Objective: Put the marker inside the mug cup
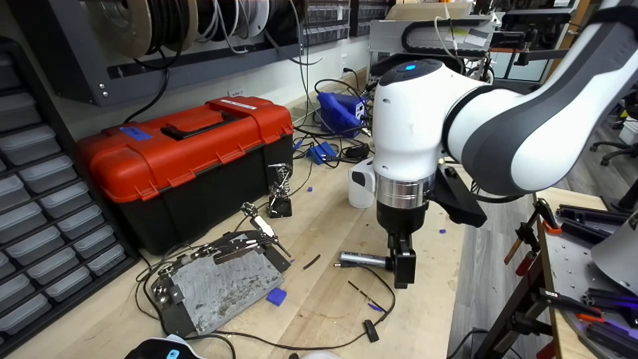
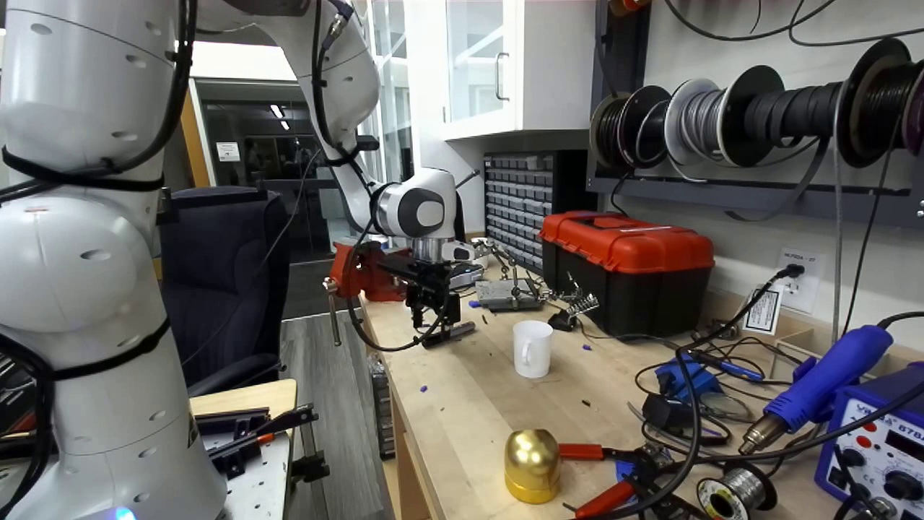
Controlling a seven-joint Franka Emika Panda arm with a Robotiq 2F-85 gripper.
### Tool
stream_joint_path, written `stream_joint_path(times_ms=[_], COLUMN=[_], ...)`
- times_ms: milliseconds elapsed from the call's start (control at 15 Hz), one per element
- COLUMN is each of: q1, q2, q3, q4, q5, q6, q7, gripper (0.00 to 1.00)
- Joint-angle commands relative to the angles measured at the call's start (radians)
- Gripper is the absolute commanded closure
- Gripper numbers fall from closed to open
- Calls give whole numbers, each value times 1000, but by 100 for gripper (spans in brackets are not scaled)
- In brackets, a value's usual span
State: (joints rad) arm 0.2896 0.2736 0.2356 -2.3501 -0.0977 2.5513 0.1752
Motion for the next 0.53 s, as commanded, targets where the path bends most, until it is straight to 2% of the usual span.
stream_joint_path(times_ms=[0, 67, 133, 467], q1=[1, 2, 2, 2], q2=[6, 6, 5, -3], q3=[-10, -9, -9, -13], q4=[-4, -6, -6, -11], q5=[0, 1, 0, -7], q6=[24, 27, 26, 32], q7=[-16, -15, -16, -20], gripper=[0, 8, 26, 59])
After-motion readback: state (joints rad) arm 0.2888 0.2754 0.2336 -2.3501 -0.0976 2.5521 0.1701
